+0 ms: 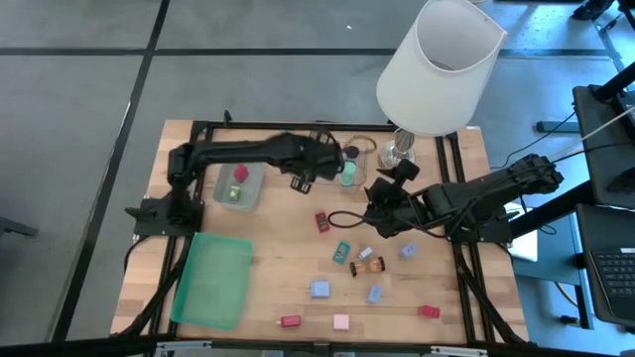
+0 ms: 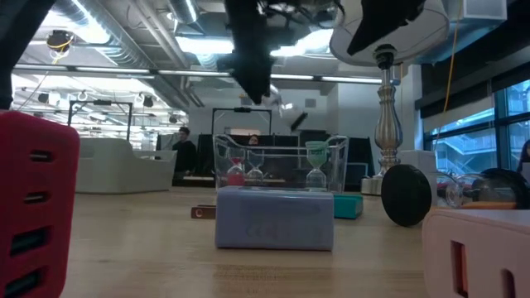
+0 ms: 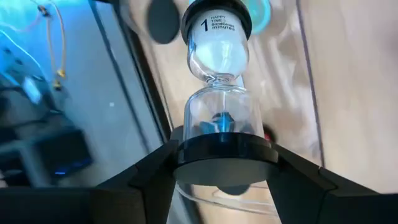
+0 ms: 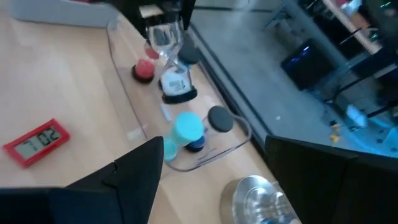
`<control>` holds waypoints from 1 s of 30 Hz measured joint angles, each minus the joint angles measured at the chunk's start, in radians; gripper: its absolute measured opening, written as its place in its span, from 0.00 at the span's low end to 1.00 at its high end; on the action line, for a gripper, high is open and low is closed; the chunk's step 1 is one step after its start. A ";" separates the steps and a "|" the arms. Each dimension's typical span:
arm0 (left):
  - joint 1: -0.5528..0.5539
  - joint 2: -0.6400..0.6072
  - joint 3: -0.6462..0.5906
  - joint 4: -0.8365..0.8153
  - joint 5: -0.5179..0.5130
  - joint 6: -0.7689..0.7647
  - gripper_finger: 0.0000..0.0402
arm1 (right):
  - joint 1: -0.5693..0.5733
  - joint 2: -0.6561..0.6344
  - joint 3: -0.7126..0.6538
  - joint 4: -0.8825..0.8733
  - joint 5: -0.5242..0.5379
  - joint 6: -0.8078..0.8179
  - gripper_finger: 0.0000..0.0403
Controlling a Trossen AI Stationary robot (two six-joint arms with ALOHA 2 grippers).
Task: Pick & Place Office items
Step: Put the white hourglass into the transparent bin
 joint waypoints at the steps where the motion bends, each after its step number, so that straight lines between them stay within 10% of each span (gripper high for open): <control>1: 0.008 -0.022 0.000 0.000 0.024 -0.027 0.53 | 0.002 0.000 0.000 0.000 0.006 -0.005 0.70; 12: -0.033 -0.317 -0.239 0.175 0.177 -0.277 0.53 | 0.001 0.000 -0.080 0.222 -0.039 -0.321 0.70; 21: -0.208 -0.580 -0.642 0.557 0.181 -0.493 0.54 | -0.001 0.000 -0.199 0.871 -0.300 -0.763 0.70; 30: -0.359 -0.697 -0.825 0.790 0.046 -0.510 0.54 | -0.031 -0.001 -0.200 1.071 -0.444 -0.804 0.70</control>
